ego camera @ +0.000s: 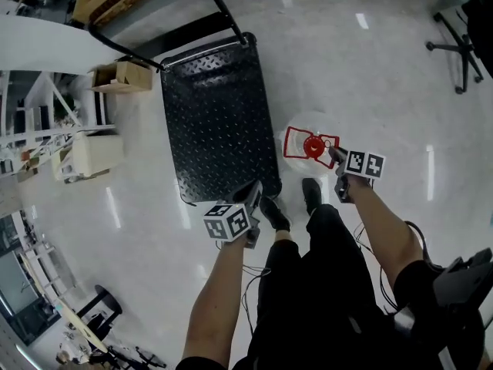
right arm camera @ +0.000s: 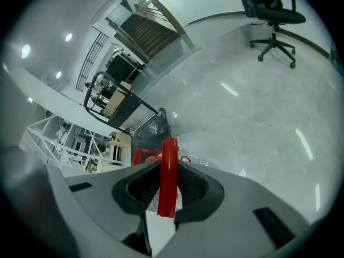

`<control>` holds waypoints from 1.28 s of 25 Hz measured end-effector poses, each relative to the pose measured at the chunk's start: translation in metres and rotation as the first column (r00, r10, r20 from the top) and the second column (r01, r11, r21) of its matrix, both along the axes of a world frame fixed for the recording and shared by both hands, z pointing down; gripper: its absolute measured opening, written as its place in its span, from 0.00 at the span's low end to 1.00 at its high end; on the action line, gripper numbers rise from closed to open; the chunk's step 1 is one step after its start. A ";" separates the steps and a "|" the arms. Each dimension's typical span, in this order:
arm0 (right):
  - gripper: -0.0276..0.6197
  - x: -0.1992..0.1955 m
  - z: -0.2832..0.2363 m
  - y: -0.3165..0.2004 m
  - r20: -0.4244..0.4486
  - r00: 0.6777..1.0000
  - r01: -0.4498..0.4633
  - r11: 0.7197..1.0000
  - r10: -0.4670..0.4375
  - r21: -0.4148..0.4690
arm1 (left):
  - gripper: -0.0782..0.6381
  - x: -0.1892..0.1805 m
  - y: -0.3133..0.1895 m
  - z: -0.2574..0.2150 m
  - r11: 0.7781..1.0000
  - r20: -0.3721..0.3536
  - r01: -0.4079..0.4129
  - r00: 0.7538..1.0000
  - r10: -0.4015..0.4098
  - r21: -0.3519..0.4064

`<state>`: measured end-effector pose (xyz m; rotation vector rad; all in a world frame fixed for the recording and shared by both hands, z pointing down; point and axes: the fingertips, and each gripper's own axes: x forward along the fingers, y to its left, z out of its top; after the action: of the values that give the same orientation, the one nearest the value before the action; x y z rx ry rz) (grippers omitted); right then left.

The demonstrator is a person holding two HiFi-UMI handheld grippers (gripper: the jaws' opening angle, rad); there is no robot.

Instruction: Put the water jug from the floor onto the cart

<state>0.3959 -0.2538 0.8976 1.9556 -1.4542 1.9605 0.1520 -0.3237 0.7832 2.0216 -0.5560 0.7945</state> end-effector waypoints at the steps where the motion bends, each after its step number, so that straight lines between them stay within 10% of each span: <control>1: 0.18 -0.003 -0.009 -0.006 -0.012 0.999 0.031 0.999 -0.031 0.007 | 0.10 -0.005 -0.004 -0.007 1.000 -0.009 0.019 1.000 -0.019 0.013; 18: 0.17 -0.083 -0.204 -0.072 0.004 0.973 0.226 0.955 -0.231 0.194 | 0.10 -0.103 -0.042 -0.165 0.945 -0.210 0.215 0.964 -0.165 0.245; 32: 0.17 -0.253 -0.261 -0.195 -0.066 0.871 0.482 0.821 -0.487 0.307 | 0.10 -0.214 -0.059 -0.210 0.865 -0.253 0.386 0.915 -0.315 0.319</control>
<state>0.1434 -0.4484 0.6364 1.4340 -2.1207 1.5937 -0.0617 -0.3823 0.5734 2.2054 -0.9849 0.2797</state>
